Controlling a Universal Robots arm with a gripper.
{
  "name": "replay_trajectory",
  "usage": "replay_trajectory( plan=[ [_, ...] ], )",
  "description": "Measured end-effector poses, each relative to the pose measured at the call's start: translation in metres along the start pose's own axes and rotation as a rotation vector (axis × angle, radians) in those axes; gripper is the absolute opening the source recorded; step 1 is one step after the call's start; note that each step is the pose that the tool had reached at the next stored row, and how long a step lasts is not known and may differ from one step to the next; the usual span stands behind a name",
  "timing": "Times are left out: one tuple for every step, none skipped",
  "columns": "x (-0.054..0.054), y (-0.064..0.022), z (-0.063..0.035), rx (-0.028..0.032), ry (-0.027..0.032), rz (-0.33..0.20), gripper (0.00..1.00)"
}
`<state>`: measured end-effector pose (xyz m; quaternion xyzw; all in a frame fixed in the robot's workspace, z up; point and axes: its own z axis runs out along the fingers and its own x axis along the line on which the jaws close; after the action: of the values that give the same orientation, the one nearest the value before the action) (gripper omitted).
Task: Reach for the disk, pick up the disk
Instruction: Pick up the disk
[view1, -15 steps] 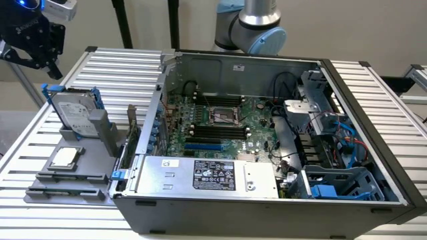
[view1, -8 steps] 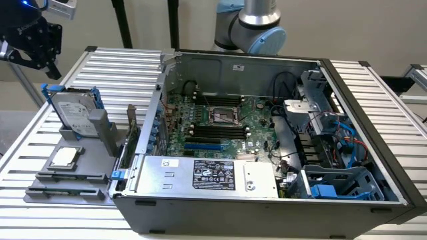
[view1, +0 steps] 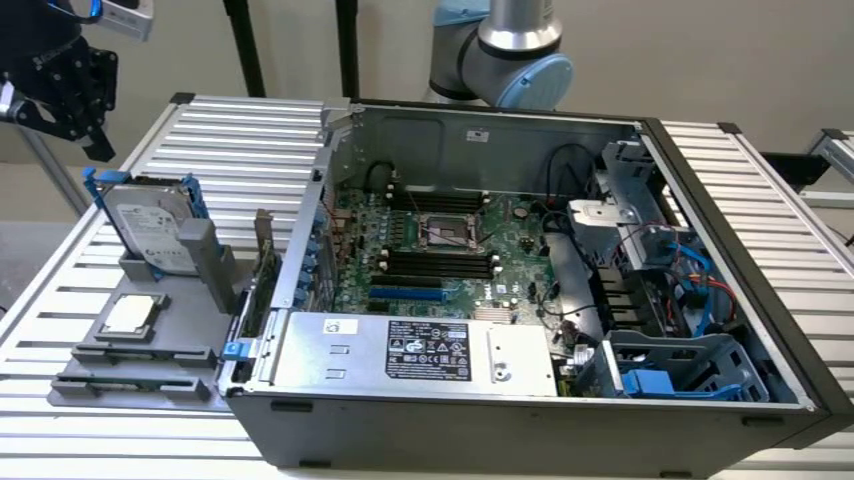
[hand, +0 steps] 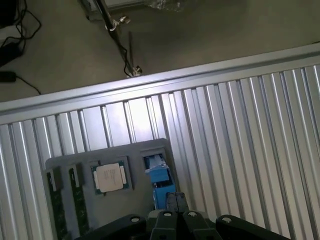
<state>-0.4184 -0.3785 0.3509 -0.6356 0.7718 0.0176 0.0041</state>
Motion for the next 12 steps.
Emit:
replay_trajectory(
  plan=[
    [0.0002, 0.0000, 0.0000, -0.0001, 0.0015, -0.008, 0.11],
    [0.0003, 0.0000, -0.0001, -0.0002, 0.0030, -0.016, 0.11],
    [0.0004, 0.0000, -0.0001, -0.0003, 0.0036, -0.024, 0.11],
    [0.0006, 0.0000, -0.0001, -0.0006, 0.0039, -0.033, 0.11],
    [0.0008, -0.0001, -0.0001, -0.0007, 0.0041, -0.042, 0.11],
    [0.0012, -0.0002, 0.0000, -0.0009, 0.0043, -0.050, 0.11],
    [0.0016, -0.0005, 0.0000, -0.0010, 0.0044, -0.056, 0.11],
    [0.0023, -0.0010, 0.0000, -0.0012, 0.0046, -0.061, 0.11],
    [0.0030, -0.0016, -0.0001, -0.0014, 0.0047, -0.064, 0.11],
    [0.0037, -0.0023, -0.0001, -0.0014, 0.0048, -0.067, 0.11],
    [0.0042, -0.0030, -0.0001, -0.0015, 0.0048, -0.069, 0.11],
    [0.0045, -0.0039, -0.0001, -0.0015, 0.0047, -0.071, 0.11]
  ],
)
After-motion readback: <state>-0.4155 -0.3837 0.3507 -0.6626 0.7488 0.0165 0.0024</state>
